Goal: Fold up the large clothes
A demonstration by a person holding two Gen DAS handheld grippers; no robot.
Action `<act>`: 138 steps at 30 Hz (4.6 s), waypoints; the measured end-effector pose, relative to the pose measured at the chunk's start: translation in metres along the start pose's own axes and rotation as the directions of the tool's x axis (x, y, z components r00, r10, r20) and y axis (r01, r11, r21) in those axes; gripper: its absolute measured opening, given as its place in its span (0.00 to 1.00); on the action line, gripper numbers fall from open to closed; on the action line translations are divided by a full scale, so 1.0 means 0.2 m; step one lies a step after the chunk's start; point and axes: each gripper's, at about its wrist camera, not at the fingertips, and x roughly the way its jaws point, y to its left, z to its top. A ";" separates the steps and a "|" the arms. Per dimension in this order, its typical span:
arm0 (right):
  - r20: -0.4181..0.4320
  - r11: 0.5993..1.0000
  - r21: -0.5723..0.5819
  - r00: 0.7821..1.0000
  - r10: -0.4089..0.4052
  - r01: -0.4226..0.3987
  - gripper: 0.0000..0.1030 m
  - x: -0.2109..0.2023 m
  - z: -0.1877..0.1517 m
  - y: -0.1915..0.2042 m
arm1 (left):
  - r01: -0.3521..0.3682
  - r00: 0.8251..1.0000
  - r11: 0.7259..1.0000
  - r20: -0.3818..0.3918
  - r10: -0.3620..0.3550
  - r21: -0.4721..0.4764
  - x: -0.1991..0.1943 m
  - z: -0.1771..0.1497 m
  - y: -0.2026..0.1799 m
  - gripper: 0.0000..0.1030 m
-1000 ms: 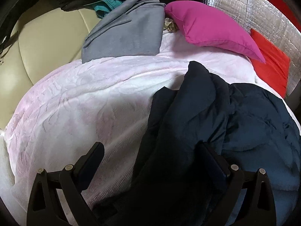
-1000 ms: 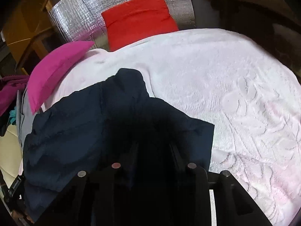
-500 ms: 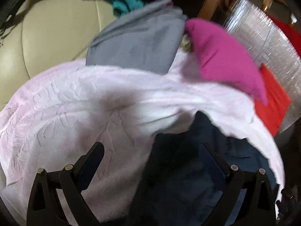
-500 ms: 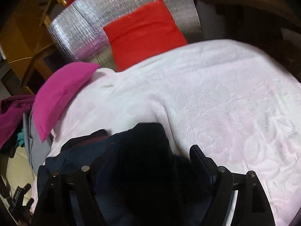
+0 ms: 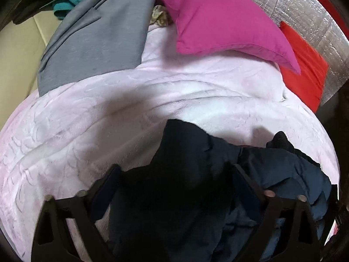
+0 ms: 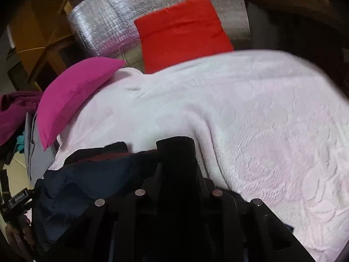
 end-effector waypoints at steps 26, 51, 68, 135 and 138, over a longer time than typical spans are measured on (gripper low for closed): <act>0.025 0.978 0.207 0.999 -0.026 0.020 0.39 0.03 -0.02 -0.22 | 0.041 0.998 0.999 0.055 -0.041 -0.003 0.05 0.06 -0.10 0.33; -0.097 0.997 -0.062 0.995 0.028 -0.034 0.60 0.02 -0.12 0.17 | 0.008 1.000 0.963 0.007 -0.010 0.269 -0.02 -0.14 -0.43 0.75; -0.068 0.997 -0.011 0.994 -0.082 0.082 0.56 -0.04 -0.10 0.04 | -0.042 0.999 0.955 -0.010 0.047 0.292 -0.03 -0.19 -0.48 0.79; -0.158 0.993 -0.101 0.986 0.048 -0.064 0.44 -0.54 -0.74 0.09 | -0.069 0.995 0.963 -0.047 0.083 0.259 -0.46 -0.76 0.07 0.82; -0.136 0.993 -0.025 0.984 0.115 -0.119 0.44 -0.59 -0.71 0.02 | -0.089 0.995 0.959 -0.013 0.096 0.270 -0.50 -0.78 0.06 0.82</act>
